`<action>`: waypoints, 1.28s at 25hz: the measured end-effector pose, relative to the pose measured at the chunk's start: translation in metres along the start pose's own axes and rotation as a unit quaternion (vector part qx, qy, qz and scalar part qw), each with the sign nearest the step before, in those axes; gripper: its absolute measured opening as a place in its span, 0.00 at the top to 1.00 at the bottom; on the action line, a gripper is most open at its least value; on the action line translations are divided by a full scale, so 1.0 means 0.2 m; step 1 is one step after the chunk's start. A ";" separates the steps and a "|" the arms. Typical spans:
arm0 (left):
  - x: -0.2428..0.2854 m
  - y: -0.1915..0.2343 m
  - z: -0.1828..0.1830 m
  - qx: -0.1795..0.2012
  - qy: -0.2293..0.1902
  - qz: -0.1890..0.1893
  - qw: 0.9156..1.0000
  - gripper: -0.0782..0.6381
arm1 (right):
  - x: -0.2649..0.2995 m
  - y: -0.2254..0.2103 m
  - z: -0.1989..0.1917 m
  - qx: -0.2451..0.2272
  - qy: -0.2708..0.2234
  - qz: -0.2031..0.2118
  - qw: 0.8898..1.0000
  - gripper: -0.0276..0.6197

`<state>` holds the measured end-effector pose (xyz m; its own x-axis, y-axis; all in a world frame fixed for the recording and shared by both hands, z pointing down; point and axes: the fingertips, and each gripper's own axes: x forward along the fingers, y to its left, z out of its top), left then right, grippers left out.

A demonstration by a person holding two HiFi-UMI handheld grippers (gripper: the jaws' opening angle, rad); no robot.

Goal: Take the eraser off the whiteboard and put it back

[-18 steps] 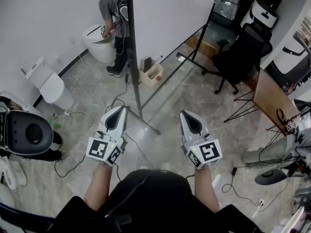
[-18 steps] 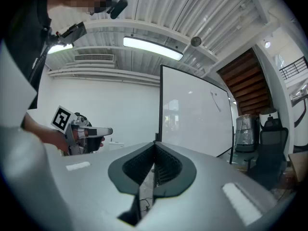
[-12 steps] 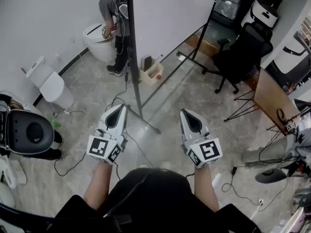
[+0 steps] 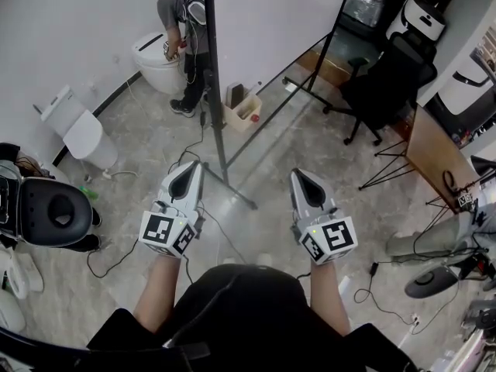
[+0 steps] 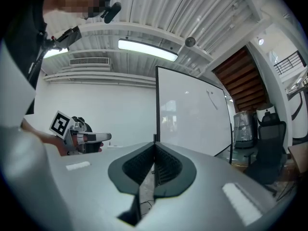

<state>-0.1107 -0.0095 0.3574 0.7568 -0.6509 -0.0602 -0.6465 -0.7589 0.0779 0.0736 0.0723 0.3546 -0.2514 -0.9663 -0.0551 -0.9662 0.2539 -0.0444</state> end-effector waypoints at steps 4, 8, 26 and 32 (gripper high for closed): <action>0.01 0.00 -0.02 0.000 0.001 -0.006 1.000 0.88 | 0.01 0.00 -0.01 0.001 0.001 0.000 1.000 0.94; 0.00 0.00 -0.02 0.001 -0.002 -0.008 1.000 0.88 | 0.02 0.01 -0.02 0.001 0.002 0.000 1.000 0.94; -0.05 0.02 -0.05 0.008 0.008 -0.031 0.999 0.88 | 0.00 0.09 -0.03 -0.003 0.007 -0.014 1.000 0.94; -0.13 0.06 -0.07 0.003 0.009 -0.033 0.999 0.88 | -0.01 0.18 -0.06 -0.004 0.012 -0.019 1.000 0.94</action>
<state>-0.1361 -0.0014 0.3730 0.7990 -0.5996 -0.0464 -0.5963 -0.7999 0.0682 0.0394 0.0828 0.3644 -0.2153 -0.9761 -0.0292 -0.9756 0.2163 -0.0378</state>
